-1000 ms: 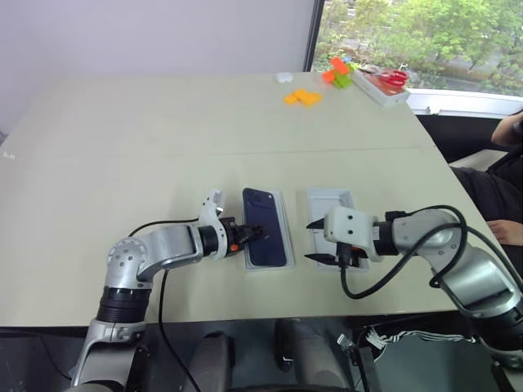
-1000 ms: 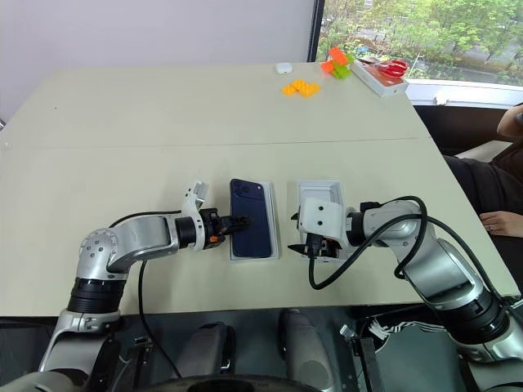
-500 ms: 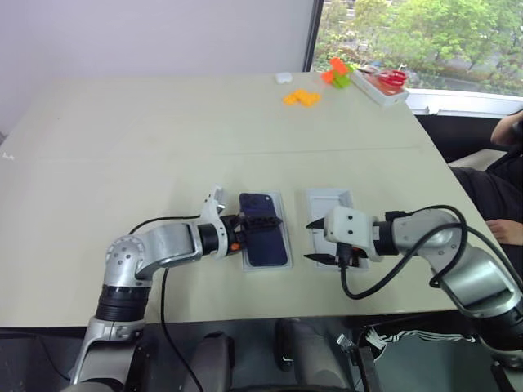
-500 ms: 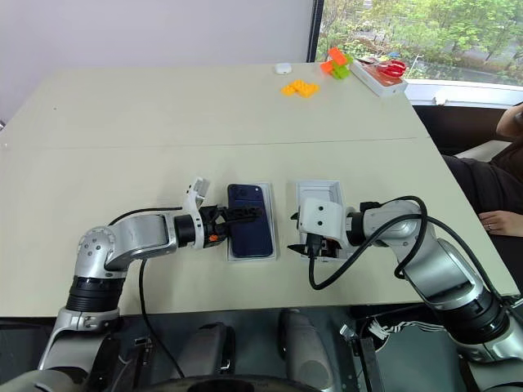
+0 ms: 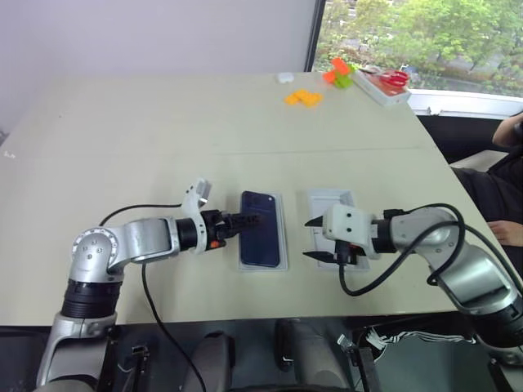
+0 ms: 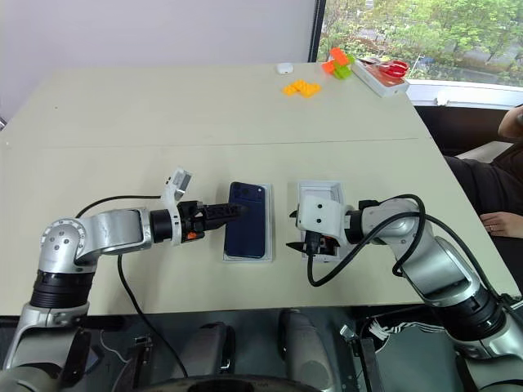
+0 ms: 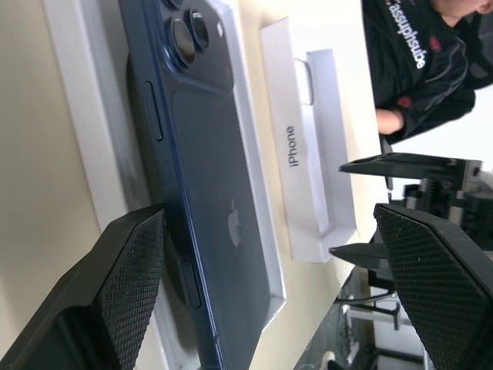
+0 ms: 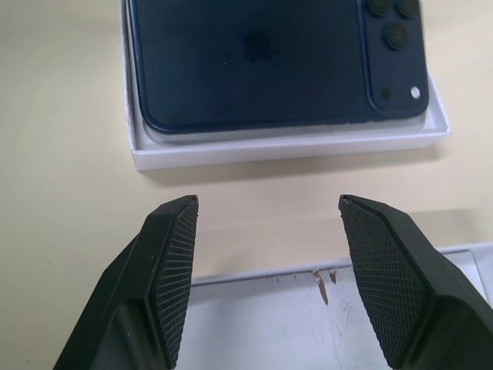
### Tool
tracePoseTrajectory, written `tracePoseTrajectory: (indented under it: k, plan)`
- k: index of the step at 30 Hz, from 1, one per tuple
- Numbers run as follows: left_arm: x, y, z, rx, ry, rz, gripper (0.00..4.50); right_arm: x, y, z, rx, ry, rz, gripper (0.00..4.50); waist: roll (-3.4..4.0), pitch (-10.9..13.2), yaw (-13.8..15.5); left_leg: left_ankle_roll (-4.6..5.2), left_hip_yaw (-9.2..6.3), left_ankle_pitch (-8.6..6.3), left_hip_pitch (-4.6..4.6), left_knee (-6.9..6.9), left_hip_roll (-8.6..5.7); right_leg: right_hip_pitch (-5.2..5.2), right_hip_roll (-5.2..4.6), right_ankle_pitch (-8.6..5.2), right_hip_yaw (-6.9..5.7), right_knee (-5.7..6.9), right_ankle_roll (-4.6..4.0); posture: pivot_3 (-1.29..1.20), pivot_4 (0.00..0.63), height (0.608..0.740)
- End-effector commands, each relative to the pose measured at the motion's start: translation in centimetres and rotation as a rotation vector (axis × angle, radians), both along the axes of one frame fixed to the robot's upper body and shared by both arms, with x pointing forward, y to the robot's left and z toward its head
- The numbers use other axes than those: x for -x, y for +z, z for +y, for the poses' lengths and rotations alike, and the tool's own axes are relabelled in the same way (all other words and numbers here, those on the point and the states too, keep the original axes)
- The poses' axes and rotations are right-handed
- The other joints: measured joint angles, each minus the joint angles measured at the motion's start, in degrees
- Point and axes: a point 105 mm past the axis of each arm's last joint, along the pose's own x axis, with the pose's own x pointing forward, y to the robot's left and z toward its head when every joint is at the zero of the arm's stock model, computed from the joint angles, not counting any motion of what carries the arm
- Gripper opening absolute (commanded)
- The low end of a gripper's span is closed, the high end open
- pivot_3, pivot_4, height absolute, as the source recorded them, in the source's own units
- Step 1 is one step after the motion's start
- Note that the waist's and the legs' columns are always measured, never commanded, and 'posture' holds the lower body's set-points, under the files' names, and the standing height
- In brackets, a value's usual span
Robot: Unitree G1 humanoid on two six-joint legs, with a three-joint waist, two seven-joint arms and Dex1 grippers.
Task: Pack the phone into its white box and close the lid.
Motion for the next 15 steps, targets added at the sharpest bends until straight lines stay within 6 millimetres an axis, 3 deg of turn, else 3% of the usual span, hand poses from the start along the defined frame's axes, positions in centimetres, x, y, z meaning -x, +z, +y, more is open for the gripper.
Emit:
tracePoseTrajectory:
  k: [1, 10, 13, 15]
  plan:
    - [0.9, 1.7, 1.3, -0.037, -0.037, -0.091, 4.43, -0.1, 0.8, 0.3, -0.008, 0.022, -0.035, 3.07, -0.01, 0.0, -0.1, 0.00, 0.00, 0.00, 0.01, -0.01, 0.01, 0.00, 0.01, 0.00, 0.00, 0.00, 0.00, 0.00, 0.150, 0.727]
    - [0.5, 2.6, 6.3, -0.079, 0.112, -0.112, 4.43, -0.3, 0.8, 0.2, -0.008, 0.021, -0.040, 3.07, 0.00, 0.0, 0.1, 0.00, 0.02, 0.00, -0.01, -0.02, 0.02, -0.03, -0.03, -0.05, -0.02, -0.04, 0.05, 0.00, 0.150, 0.727]
    - [-0.3, 2.9, 9.0, -0.189, 0.252, -0.150, 4.43, -0.9, 1.0, 0.1, -0.018, 0.000, -0.052, 3.07, -0.08, 0.1, 0.0, 0.00, 0.03, 0.00, -0.03, -0.03, 0.03, -0.04, -0.07, -0.06, -0.02, -0.05, 0.07, 0.00, 0.150, 0.727]
    - [-1.1, 3.1, 10.6, -0.318, 0.350, -0.266, 4.43, -1.3, 1.3, 0.1, -0.032, -0.014, -0.061, 3.07, -0.06, 0.1, -0.2, 0.00, 0.06, 0.00, -0.02, -0.03, 0.03, -0.06, -0.06, -0.06, 0.00, -0.05, 0.07, 0.00, 0.150, 0.727]
